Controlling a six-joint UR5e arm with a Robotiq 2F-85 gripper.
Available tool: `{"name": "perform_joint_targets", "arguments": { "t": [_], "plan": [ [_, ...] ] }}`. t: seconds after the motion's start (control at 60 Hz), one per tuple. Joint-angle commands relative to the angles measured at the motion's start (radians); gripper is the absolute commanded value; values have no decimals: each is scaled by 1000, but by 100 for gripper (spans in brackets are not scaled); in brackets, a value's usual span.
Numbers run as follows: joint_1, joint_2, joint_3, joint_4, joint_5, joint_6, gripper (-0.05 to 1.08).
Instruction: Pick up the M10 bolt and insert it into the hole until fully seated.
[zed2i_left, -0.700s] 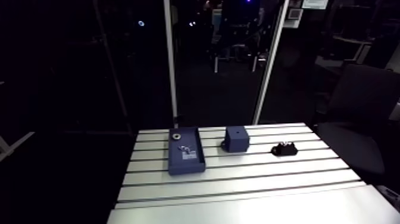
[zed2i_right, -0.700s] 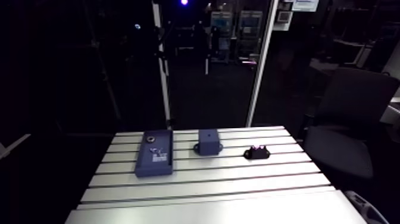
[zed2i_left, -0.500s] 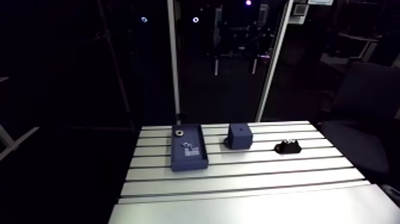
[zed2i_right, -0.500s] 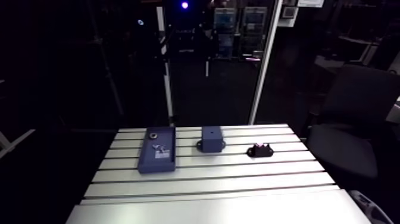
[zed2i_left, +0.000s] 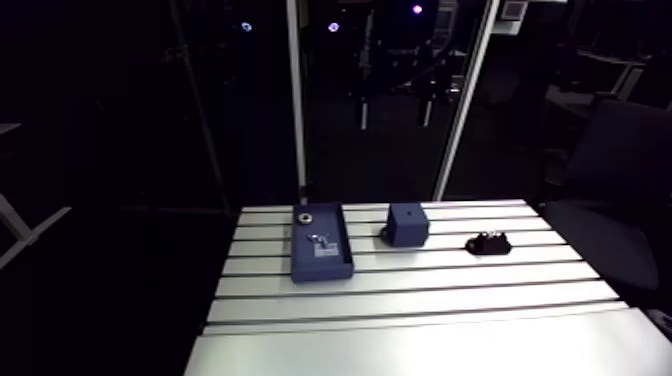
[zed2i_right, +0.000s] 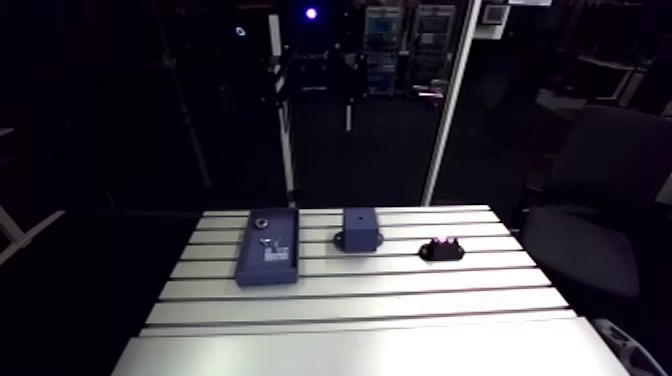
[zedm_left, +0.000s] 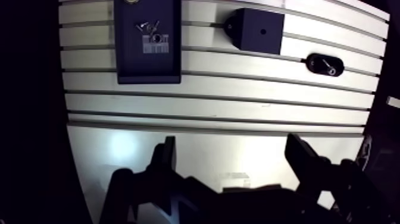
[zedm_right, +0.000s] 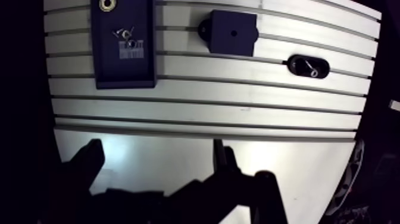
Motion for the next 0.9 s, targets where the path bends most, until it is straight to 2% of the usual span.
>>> {"name": "perform_joint_targets", "arguments": {
  "t": [0.017, 0.233, 0.45, 0.467, 0.483, 0.5, 0.517, 0.533, 0.55, 0.567, 0.617, 0.633, 0.65, 0.667, 0.683, 0.717, 0.733, 0.75, 0.767, 0.8, 0.9],
  "plan": [
    [1, -1, 7, -16, -3, -3, 1],
    [-31, 0, 25, -109, -9, -48, 1],
    [-121, 5, 57, -184, 3, -148, 1],
    [-130, 6, 64, -203, 11, -170, 1],
    [-130, 6, 64, -203, 11, -170, 1],
    [-138, 8, 75, -225, 23, -186, 1],
    [-138, 8, 75, -225, 23, -186, 1],
    [-151, 9, 83, -250, 36, -197, 1],
    [-151, 9, 83, -250, 36, -197, 1],
    [-167, 12, 89, -272, 48, -203, 1],
    [-185, 14, 102, -290, 56, -207, 1],
    [-206, 14, 113, -309, 68, -209, 1],
    [-206, 14, 113, -309, 68, -209, 1],
    [-228, 15, 121, -329, 85, -209, 1],
    [-228, 15, 121, -329, 85, -209, 1],
    [-265, 16, 144, -366, 116, -221, 1],
    [-265, 16, 144, -366, 116, -221, 1],
    [-281, 16, 156, -383, 127, -236, 1],
    [-281, 16, 156, -383, 127, -236, 1],
    [-314, 16, 180, -420, 142, -271, 1],
    [-347, 16, 202, -453, 148, -287, 1]
  ]
}}
